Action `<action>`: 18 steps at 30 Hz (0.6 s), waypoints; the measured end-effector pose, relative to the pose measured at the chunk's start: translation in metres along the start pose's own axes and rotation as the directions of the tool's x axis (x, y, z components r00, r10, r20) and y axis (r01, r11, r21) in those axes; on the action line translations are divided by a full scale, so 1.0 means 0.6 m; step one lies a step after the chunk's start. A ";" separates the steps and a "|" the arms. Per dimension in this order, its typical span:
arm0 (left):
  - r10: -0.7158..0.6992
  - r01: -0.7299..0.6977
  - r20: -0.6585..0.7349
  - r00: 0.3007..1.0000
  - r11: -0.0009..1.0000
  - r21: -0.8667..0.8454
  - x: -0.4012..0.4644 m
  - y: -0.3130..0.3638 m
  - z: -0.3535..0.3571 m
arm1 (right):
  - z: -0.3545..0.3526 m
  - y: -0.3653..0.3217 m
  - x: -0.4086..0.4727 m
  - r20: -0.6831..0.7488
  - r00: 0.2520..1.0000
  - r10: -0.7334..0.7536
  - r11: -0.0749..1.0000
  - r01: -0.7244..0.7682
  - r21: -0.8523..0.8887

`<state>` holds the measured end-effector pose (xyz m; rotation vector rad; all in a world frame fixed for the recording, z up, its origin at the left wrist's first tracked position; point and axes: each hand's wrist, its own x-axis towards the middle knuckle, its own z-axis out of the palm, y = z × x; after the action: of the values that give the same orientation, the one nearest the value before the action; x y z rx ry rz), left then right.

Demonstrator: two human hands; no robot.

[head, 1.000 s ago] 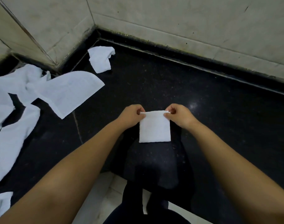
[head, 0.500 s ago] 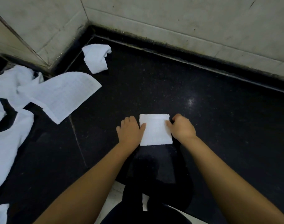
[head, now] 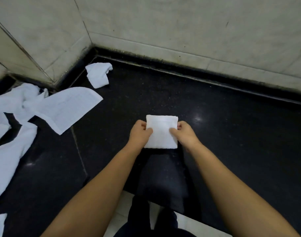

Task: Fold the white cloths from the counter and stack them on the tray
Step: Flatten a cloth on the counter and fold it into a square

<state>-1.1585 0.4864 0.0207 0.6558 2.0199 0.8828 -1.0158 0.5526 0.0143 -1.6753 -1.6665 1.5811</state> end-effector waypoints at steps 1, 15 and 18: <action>-0.015 0.017 0.022 1.000 0.995 -0.093 -0.013 0.009 0.004 | -0.016 0.004 -0.011 0.015 1.000 0.013 0.992 -0.015 0.126; 0.064 0.117 0.518 0.853 0.943 -0.310 -0.170 0.047 0.137 | -0.189 0.127 -0.233 -0.207 0.968 0.141 0.793 0.015 0.609; 0.089 0.114 0.645 0.759 0.957 -0.266 -0.221 0.047 0.188 | -0.207 0.177 -0.319 -0.354 0.911 0.212 0.735 0.091 0.672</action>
<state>-0.9898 0.4498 0.0580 0.6641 1.2294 0.7771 -0.8073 0.4196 0.0618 -1.5063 -0.6833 1.4666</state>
